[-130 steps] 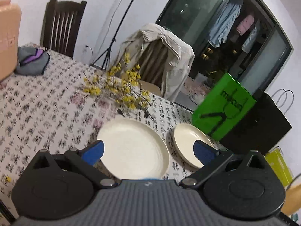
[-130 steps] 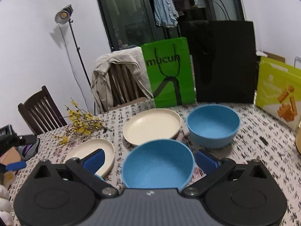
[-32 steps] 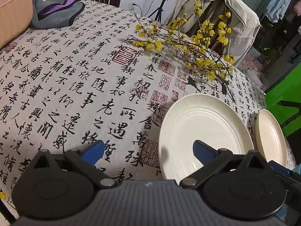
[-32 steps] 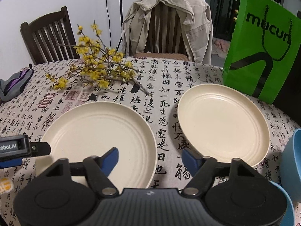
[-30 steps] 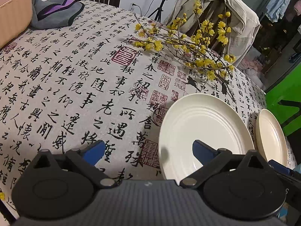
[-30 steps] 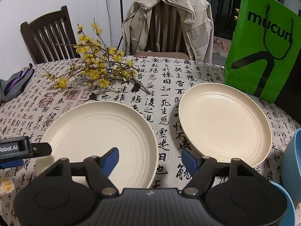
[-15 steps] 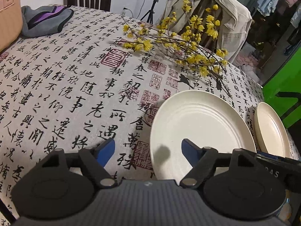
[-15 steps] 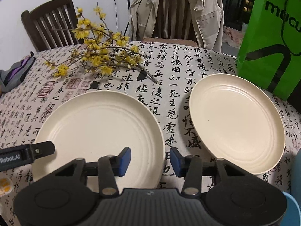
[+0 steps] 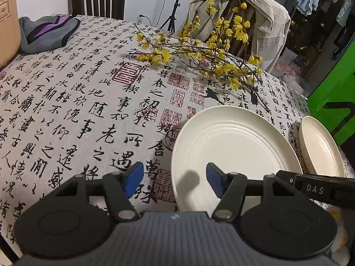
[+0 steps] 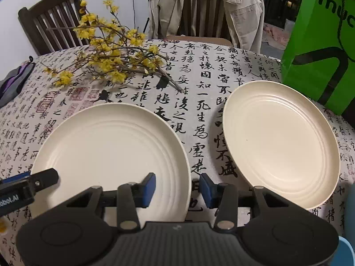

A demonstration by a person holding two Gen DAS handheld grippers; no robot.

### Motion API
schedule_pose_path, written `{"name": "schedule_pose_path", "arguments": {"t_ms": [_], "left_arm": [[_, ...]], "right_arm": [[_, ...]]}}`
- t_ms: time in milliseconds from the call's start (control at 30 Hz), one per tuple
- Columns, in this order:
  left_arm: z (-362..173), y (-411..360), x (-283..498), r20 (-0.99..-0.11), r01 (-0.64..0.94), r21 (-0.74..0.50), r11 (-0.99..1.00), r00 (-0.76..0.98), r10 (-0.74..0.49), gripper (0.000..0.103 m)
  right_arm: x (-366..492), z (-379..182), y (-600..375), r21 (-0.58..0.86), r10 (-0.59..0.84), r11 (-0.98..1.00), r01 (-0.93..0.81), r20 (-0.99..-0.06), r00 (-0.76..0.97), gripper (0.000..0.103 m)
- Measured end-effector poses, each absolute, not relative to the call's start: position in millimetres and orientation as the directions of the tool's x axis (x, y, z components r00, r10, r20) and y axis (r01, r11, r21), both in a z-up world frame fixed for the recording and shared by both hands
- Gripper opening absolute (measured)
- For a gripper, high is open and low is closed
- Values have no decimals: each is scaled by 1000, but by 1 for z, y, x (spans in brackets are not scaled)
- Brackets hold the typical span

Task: Organize plates and bowls
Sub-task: 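Close both tools on the cream plate rim, then lift the cream plate off the table with both tools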

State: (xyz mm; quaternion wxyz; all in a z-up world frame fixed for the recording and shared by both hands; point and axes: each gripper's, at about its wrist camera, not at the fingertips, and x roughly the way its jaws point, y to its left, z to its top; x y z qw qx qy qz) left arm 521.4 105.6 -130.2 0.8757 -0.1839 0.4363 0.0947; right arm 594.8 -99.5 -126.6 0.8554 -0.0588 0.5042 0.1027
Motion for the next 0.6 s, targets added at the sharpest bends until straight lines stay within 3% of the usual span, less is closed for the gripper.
{"name": "schedule_pose_path", "arguments": {"t_ms": [100,267,600], "left_arm": [[-130,104,521,-797,-318,-223,921,603,15,56],[-132,103,522,-793,-298,-225,928,610,4,26],[-131,105,521,-786,-304,-225,926,618,12,22]], "right_arm": [[594,-126,-99,20,138,968,-250,-874,465,31],[591,-126,-99,12,138,966,-258,-869,476,26],[582,-123,-97,-17,138,955,-298,-860,491,19]]}}
